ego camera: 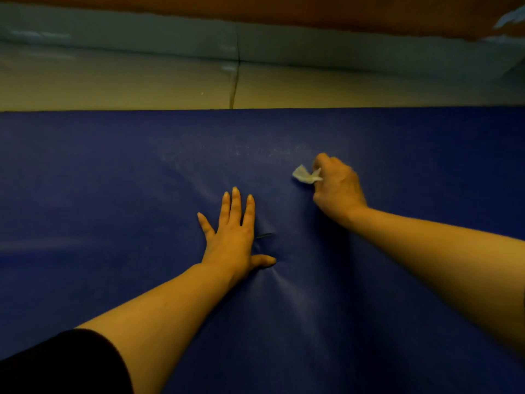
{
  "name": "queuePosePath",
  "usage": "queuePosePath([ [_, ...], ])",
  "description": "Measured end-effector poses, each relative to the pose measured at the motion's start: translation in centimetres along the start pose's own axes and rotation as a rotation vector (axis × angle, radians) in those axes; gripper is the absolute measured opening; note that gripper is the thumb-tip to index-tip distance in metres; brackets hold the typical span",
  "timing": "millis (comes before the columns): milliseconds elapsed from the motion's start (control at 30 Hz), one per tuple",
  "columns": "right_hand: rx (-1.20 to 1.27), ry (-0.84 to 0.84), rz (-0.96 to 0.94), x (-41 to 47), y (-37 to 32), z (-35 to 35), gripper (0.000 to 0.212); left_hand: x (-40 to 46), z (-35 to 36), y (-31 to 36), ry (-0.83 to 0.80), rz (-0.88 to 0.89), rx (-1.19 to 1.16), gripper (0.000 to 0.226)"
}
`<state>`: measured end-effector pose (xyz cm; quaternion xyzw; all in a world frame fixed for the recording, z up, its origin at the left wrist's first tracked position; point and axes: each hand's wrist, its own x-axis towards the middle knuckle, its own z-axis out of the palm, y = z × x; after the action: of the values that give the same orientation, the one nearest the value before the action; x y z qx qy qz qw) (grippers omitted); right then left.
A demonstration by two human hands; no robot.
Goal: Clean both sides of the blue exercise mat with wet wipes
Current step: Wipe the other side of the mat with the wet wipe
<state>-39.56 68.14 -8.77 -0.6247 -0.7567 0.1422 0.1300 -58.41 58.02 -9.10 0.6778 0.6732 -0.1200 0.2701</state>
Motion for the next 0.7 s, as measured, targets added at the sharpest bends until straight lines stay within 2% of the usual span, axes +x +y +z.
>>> queuePosePath([
  [100, -0.022, 0.011, 0.022, -0.6, -0.5, 0.0, 0.012, 0.0, 0.0, 0.1, 0.001, -0.001, 0.002, 0.123],
  [267, 0.091, -0.134, -0.206, -2.7, -2.8, 1.1, 0.008, 0.0, 0.1, 0.2, 0.009, -0.005, 0.007, 0.123],
  [500, 0.009, 0.006, 0.058, -1.0, 0.3, 0.1, 0.011, 0.0, 0.1, 0.1, 0.018, -0.009, -0.002, 0.123],
  [567, 0.024, -0.004, -0.003, -2.1, -0.8, 0.6, 0.010, 0.0, 0.2, 0.1, 0.021, -0.009, -0.007, 0.123],
  [700, 0.095, -0.084, -0.238, -4.7, -3.2, 1.4, 0.011, 0.0, 0.2, 0.2, 0.032, -0.012, -0.007, 0.123],
])
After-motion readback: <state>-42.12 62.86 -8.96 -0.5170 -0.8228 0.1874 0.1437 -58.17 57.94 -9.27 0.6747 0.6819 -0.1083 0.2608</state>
